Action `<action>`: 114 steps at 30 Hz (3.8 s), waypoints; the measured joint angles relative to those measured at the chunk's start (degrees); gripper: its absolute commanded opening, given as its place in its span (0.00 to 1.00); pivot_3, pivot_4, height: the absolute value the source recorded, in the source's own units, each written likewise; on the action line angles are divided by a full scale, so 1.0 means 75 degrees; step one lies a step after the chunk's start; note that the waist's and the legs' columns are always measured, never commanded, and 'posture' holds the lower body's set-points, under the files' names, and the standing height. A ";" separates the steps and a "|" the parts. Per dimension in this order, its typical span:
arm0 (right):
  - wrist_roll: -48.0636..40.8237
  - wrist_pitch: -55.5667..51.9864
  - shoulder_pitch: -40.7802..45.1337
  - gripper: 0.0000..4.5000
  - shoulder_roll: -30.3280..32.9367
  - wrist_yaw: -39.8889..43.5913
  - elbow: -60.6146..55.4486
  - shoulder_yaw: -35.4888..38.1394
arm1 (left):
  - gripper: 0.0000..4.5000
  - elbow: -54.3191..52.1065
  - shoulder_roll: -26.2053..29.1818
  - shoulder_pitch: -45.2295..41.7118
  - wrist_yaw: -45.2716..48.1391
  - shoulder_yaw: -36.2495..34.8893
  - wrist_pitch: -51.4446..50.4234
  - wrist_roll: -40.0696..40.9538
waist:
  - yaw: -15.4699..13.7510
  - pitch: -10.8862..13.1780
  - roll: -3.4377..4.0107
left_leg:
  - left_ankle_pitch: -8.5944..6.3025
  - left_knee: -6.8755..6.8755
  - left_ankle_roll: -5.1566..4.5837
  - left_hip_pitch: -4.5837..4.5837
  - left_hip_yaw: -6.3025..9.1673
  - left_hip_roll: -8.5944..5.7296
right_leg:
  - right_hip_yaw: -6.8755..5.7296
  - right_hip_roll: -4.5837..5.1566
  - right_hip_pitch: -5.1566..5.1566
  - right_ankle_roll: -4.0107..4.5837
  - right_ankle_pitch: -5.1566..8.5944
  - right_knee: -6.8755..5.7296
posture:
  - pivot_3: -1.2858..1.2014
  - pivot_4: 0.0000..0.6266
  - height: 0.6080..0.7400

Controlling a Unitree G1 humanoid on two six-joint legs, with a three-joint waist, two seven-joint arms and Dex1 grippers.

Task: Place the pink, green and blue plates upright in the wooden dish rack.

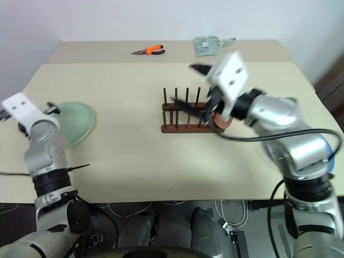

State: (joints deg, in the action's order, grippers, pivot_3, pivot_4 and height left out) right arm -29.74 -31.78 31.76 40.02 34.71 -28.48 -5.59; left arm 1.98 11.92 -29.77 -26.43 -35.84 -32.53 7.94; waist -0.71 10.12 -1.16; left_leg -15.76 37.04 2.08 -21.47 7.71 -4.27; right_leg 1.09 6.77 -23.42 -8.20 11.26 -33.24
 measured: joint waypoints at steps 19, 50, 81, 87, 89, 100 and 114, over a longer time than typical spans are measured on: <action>0.1333 0.0523 -0.0317 1.00 -0.0508 0.0801 0.0535 -0.0690 | 0.00 -0.1421 -0.1210 0.0252 0.0968 -0.0923 -0.1452 0.3474 | -0.0036 0.0007 -0.0041 | 0.0009 0.0000 0.0019 0.0001 0.0012 -0.0005 | -0.0012 -0.0003 0.0007 0.0005 -0.0001 -0.0008 | 0.52 0.24 1.00; 0.3780 0.3042 0.0400 0.00 -0.2014 -0.0050 0.1732 -0.0425 | 0.57 -0.2235 0.0570 -0.0166 0.3464 0.1621 0.0727 0.3593 | 0.0187 0.0015 -0.0042 | 0.0017 -0.0041 0.0029 0.0017 0.0004 0.0004 | 0.0010 -0.0017 -0.0004 0.0017 -0.0006 0.0001 | 0.52 0.24 1.00; -0.2656 -0.1911 -0.0279 0.66 -0.2006 -0.2860 0.0590 0.2293 | 0.58 -0.3751 0.2172 0.3089 0.8489 0.5508 -0.0220 0.3169 | 0.0173 0.0027 0.0017 | 0.0017 -0.0099 0.0019 0.0013 -0.0011 0.0018 | 0.0016 -0.0017 -0.0040 0.0080 0.0021 0.0007 | 0.52 0.24 1.00; -0.3009 -0.1242 -0.0215 0.66 -0.0641 -0.2143 0.0308 0.4003 | 0.58 -0.3704 0.1964 0.2679 0.8539 0.5779 -0.0296 0.3170 | 0.0088 0.0028 0.0014 | 0.0017 -0.0095 0.0018 0.0014 -0.0011 0.0016 | 0.0015 -0.0012 -0.0022 0.0074 0.0025 0.0023 | 0.52 0.24 1.00; -0.3198 -0.1197 -0.0788 0.66 -0.0030 -0.1934 0.0126 0.4871 | 0.58 -0.3541 0.1890 0.2556 0.8673 0.5984 -0.0284 0.3121 | 0.0028 0.0024 0.0010 | 0.0016 -0.0103 0.0017 0.0018 -0.0011 0.0019 | 0.0012 -0.0013 -0.0021 0.0072 0.0028 0.0021 | 0.52 0.24 1.00; 0.0453 -0.0548 -0.6653 0.66 0.0918 -0.1080 0.0355 0.4116 | 0.58 -0.2746 0.1703 0.2070 0.9543 0.6664 0.0244 0.2576 | 0.0052 0.0002 0.0034 | 0.0014 -0.0083 0.0017 0.0016 -0.0057 0.0023 | 0.0023 0.0003 -0.0009 0.0049 0.0051 0.0020 | 0.52 0.24 1.00; 0.2612 0.0311 -0.5353 0.01 0.0648 -0.1653 0.1838 0.3167 | 0.58 -0.2527 0.1640 0.2406 0.9652 0.6559 0.0606 0.2365 | 0.0021 0.0001 0.0045 | 0.0013 -0.0067 0.0014 0.0018 -0.0047 0.0024 | 0.0021 0.0001 -0.0012 0.0047 0.0050 0.0018 | 0.52 0.24 1.00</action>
State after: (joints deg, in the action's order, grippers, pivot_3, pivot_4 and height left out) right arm -10.15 -29.45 -8.38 44.88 22.31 -14.70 18.16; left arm -16.97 24.22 -11.72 45.95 13.36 -27.99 25.67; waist -0.55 10.12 -0.82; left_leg -15.66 36.53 2.18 -21.34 7.36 -4.09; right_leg 1.26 6.78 -23.51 -7.85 11.63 -33.11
